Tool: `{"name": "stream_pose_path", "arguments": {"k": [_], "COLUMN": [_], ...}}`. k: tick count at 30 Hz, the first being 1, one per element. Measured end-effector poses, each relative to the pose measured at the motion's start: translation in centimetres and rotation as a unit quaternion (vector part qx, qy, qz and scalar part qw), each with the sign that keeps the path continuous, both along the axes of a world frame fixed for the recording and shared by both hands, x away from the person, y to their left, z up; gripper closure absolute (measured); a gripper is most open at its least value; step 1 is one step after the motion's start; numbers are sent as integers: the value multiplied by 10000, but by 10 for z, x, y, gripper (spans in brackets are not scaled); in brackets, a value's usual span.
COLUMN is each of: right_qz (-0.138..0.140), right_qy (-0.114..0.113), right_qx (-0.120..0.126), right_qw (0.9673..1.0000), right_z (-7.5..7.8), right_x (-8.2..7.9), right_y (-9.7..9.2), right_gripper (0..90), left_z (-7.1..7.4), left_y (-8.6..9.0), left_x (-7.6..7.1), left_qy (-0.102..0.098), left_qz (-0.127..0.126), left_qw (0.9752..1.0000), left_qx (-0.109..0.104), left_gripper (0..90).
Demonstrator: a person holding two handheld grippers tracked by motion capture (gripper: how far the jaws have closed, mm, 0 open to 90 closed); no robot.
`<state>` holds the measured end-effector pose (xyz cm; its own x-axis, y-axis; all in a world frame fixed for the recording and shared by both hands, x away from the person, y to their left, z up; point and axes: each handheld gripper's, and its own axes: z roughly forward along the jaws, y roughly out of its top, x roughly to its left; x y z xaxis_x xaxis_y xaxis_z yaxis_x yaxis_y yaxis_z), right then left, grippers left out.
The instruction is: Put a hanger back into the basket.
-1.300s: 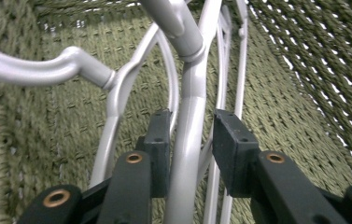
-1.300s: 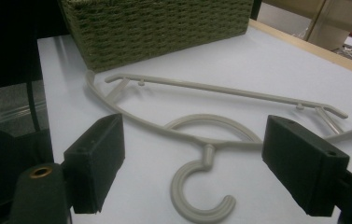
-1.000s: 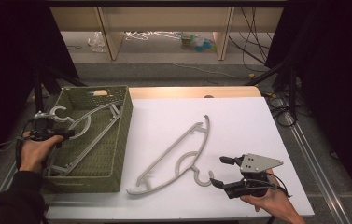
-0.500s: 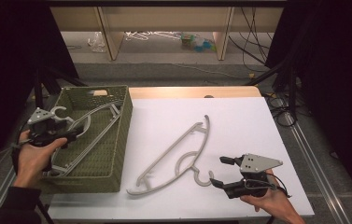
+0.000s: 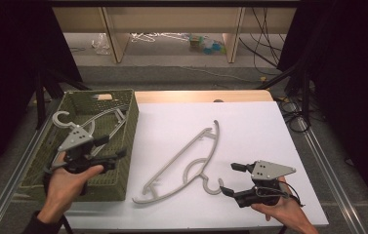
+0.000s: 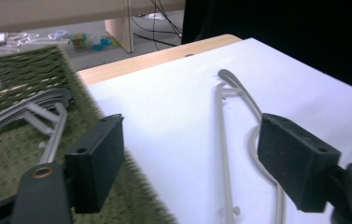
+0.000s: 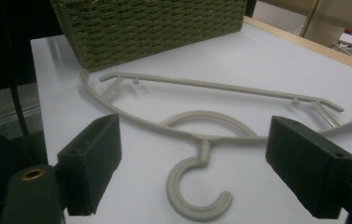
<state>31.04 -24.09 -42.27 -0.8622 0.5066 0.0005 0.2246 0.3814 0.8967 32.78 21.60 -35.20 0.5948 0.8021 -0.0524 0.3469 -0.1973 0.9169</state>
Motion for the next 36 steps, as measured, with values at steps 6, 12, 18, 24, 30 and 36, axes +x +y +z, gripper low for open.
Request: {"name": "stream_pose_path", "arguments": {"k": [6, 12, 18, 24, 30, 36], "right_qz": [-26, -158, -323, -497, -656, -603], "right_qy": [-11, 15, 100, -21, 96, 27], "right_qx": [25, 144, 194, 258, 331, 352], "right_qw": [10000, 9998, 9992, 9984, 9973, 9976], "right_z": [0, -3, -5, -4, -5, -7], "right_x": [0, 1, 3, 2, -2, 1], "right_y": [-1, -3, -7, -13, -15, -15], "right_gripper": [179, 177, 169, 167, 167, 167], "left_z": [-13, -31, -49, -67, -77, -81], "left_y": [-28, -51, -70, -78, -83, -91], "left_x": [-8, -17, -26, -26, -27, -29], "left_qy": [-165, -27, -31, 37, 146, 180], "left_qz": [-237, -394, -613, -735, -819, -968], "left_qw": [9996, 9990, 9980, 9970, 9965, 9949], "left_qx": [-29, -222, -155, -250, 13, 205], "left_gripper": [215, 210, 206, 180, 168, 168]}}
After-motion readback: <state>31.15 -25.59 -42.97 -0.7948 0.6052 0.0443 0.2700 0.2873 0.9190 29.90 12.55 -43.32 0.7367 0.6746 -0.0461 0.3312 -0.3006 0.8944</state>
